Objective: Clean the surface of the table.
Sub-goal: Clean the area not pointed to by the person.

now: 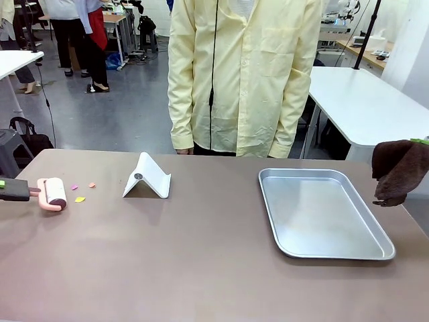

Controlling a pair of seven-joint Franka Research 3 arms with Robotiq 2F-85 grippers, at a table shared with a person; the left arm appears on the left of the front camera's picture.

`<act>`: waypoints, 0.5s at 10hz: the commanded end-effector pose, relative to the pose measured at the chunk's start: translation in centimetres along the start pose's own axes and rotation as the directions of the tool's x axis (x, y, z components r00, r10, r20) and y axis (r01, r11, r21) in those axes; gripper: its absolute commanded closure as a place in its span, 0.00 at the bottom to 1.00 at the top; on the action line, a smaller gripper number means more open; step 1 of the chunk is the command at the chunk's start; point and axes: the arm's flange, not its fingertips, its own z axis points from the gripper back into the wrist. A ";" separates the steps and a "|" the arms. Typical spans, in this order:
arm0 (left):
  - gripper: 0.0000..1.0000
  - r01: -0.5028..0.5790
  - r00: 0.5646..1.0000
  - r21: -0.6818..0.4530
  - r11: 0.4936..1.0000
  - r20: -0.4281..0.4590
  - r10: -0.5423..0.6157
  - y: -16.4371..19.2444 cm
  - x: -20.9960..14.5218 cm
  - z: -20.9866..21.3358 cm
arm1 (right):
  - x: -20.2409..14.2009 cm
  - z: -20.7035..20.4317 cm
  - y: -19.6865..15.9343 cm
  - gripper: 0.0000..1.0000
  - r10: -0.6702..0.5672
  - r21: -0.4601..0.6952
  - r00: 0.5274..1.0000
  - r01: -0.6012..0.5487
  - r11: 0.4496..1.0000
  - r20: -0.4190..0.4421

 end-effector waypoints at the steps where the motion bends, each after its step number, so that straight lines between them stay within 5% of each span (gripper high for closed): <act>1: 0.78 -0.028 0.999 0.096 0.995 -0.028 0.031 1.1 -0.6 -2.3 | 0.2 -0.4 0.3 0.94 0.012 0.014 1.000 -0.012 1.000 0.009; 5: 0.78 -0.017 0.997 0.102 0.995 -0.068 0.024 -1.0 0.1 -5.6 | 0.2 -0.4 0.3 0.94 0.012 0.014 1.000 -0.012 1.000 0.009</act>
